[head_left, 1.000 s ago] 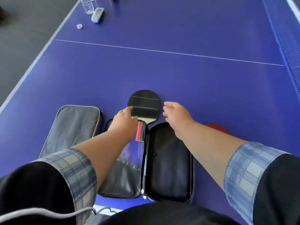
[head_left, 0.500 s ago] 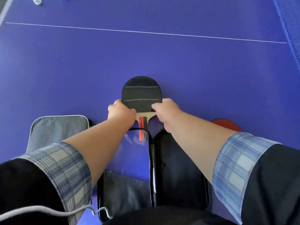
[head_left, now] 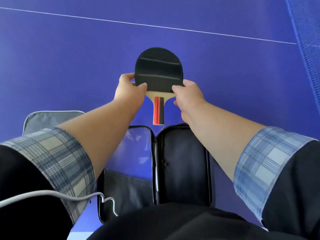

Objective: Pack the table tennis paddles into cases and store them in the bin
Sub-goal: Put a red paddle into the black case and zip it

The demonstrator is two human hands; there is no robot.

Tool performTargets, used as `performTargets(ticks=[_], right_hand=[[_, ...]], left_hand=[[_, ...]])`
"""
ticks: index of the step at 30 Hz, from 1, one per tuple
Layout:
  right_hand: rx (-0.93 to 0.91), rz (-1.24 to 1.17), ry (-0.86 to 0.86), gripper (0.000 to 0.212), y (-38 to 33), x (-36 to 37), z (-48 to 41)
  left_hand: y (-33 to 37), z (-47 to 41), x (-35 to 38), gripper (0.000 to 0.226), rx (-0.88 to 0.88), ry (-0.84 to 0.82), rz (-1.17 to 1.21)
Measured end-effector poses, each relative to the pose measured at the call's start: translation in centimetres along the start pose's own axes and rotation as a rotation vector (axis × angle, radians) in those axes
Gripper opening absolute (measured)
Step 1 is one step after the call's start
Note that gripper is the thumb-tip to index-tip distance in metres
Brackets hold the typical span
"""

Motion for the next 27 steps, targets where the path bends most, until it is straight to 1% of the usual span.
performTargets(ticks=[1, 3, 5, 6, 8, 9, 11, 14, 15, 17, 19, 21, 25, 27], right_hand=[[-0.005, 0.002, 0.016, 0.014, 1.0, -0.5, 0.4], [0.005, -0.009, 0.05, 0.024, 3.1, -1.4, 1.4], [0.042, -0.039, 0.057, 0.02, 5.0, -2.3, 2.6], [0.056, -0.052, 0.045, 0.026, 5.9, -2.8, 3.1], [0.054, -0.003, 0.001, 0.049, 7.7, -3.9, 4.0], [0.04, 0.022, -0.018, 0.055, 8.5, -4.5, 4.6], [0.002, 0.032, -0.058, 0.053, 9.9, -5.5, 5.7], [-0.042, -0.03, -0.105, 0.032, 11.6, -6.7, 7.2], [-0.058, -0.041, -0.119, 0.03, 12.2, -6.9, 7.6], [-0.079, -0.024, -0.138, 0.034, 13.4, -7.3, 8.4], [-0.084, 0.035, -0.133, 0.042, 14.7, -7.5, 9.4], [-0.077, 0.083, -0.121, 0.044, 16.1, -7.5, 10.6], [-0.081, 0.141, -0.16, 0.04, 18.7, -6.8, 12.6], [-0.088, 0.225, -0.166, 0.051, 19.5, -6.5, 13.2]], left_hand=[[-0.7, 0.8, 0.2, 0.038, -0.009, 0.005, 0.001], [-2.4, 2.7, 0.5, 0.03, -0.031, 0.006, -0.002], [-4.2, 4.5, 0.9, 0.03, -0.041, -0.003, -0.021], [-5.0, 5.5, 1.1, 0.031, -0.039, -0.006, -0.026], [-6.4, 7.3, 1.4, 0.036, -0.037, -0.011, -0.018], [-7.0, 8.2, 1.6, 0.039, -0.039, -0.013, -0.013], [-8.0, 10.1, 2.0, 0.045, -0.043, -0.01, -0.017], [-9.1, 12.9, 2.5, 0.051, -0.037, 0.002, -0.062], [-9.4, 13.8, 2.6, 0.052, -0.039, 0.005, -0.082], [-10.2, 15.3, 2.7, 0.049, -0.044, 0.017, -0.123], [-11.1, 16.6, 2.8, 0.04, -0.062, 0.016, -0.14], [-11.9, 17.7, 2.9, 0.035, -0.077, 0.002, -0.151], [-13.5, 18.7, 3.5, 0.045, -0.113, -0.075, -0.241], [-13.8, 18.8, 4.0, 0.045, -0.113, -0.137, -0.338]])
Point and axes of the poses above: each hand's wrist, its own z-axis away from the middle knuckle, its own x-axis out of the palm, y = z × x, the point moved 2 cm from there along -z, towards the middle knuckle, and after that the axes turned 10 degrees about z, right-handed, at the moved point
